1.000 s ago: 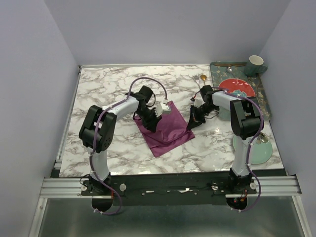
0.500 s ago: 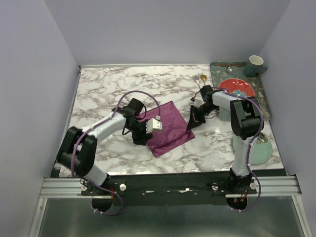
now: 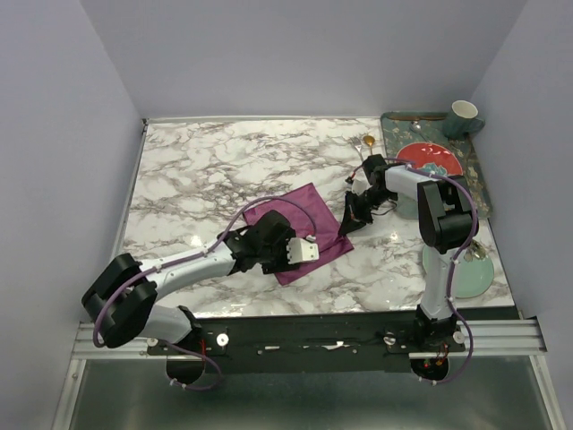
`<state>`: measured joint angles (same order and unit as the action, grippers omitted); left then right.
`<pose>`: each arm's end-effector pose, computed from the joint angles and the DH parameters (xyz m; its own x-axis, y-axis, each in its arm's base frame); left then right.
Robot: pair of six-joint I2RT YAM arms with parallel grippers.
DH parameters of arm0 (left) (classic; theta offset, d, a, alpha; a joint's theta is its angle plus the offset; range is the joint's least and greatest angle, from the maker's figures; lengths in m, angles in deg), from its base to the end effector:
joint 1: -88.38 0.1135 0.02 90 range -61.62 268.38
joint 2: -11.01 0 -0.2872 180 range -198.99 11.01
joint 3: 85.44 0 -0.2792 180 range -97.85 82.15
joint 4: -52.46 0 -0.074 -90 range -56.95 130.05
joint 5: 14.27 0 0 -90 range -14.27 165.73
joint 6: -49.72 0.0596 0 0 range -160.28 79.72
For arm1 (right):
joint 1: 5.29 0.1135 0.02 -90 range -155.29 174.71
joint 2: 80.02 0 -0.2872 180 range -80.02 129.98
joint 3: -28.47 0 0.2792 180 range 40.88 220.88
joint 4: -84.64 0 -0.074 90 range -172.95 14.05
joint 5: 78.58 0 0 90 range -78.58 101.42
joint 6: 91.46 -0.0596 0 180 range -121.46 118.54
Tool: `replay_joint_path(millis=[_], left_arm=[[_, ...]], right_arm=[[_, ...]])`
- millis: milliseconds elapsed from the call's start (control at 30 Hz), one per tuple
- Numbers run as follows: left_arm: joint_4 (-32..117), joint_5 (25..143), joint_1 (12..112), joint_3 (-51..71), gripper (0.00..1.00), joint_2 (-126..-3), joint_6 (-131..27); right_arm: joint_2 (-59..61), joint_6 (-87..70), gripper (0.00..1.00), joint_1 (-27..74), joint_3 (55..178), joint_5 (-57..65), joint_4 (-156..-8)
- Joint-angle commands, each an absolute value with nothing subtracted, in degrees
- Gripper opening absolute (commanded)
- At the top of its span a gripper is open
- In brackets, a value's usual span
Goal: Fold the napkin into a case and place the utensils inside
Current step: Pick up the square-folded napkin from the center of the board.
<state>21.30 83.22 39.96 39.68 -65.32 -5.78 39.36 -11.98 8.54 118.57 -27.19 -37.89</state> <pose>0.1885 -0.2242 0.1847 0.0153 0.8290 -0.5591 0.9532 0.1569 0.2586 0.3905 0.1344 0.1068 -0.9935 -0.0977 0.0580 -0.0404 0.7813 0.6229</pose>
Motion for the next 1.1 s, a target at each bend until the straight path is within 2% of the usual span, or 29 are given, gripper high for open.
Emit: replay_joint_path(millis=[0, 467, 600, 767, 1067], left_arm=[[26.1, 74.1, 35.7, 39.4, 0.64, -69.1, -8.6], [25.4, 70.0, 31.9, 36.9, 0.58, -77.0, -5.7], [24.4, 70.5, 30.1, 36.5, 0.59, -75.2, -5.3], [24.5, 68.8, 28.4, 36.8, 0.66, -74.4, -5.8], [26.5, 62.7, 28.4, 37.0, 0.62, -76.4, -5.1]], right_arm=[[39.9, -12.1, 0.01, 8.9, 119.5, -26.2, -37.5], [39.7, -12.2, 0.01, 8.9, 119.5, -27.0, -37.2], [40.0, -12.3, 0.00, 8.9, 119.5, -27.1, -37.3], [39.9, -12.3, 0.01, 8.8, 119.5, -27.3, -37.2], [39.4, -12.0, 0.01, 8.9, 119.3, -27.7, -37.0]])
